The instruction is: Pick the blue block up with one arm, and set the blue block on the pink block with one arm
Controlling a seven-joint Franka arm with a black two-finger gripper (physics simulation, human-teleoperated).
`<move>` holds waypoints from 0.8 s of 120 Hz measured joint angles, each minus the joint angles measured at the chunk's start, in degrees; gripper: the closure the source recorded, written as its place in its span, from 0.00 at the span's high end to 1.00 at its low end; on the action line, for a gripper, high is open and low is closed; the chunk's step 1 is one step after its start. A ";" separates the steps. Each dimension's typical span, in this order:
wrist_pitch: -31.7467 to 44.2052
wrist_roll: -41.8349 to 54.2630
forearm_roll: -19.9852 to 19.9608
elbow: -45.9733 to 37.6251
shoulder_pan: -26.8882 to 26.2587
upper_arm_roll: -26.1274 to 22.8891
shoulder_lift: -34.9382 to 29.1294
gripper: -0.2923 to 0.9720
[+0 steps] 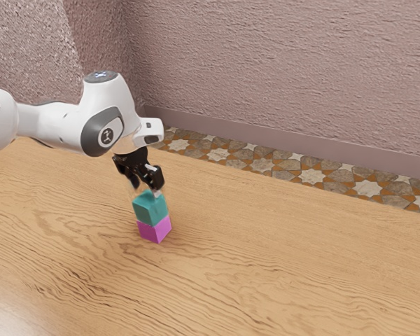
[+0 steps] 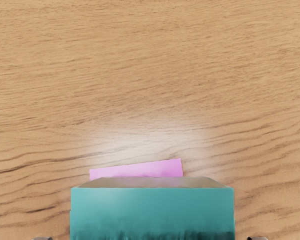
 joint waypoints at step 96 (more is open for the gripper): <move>-17.04 1.37 -1.73 13.14 -0.11 -1.13 -2.40 0.77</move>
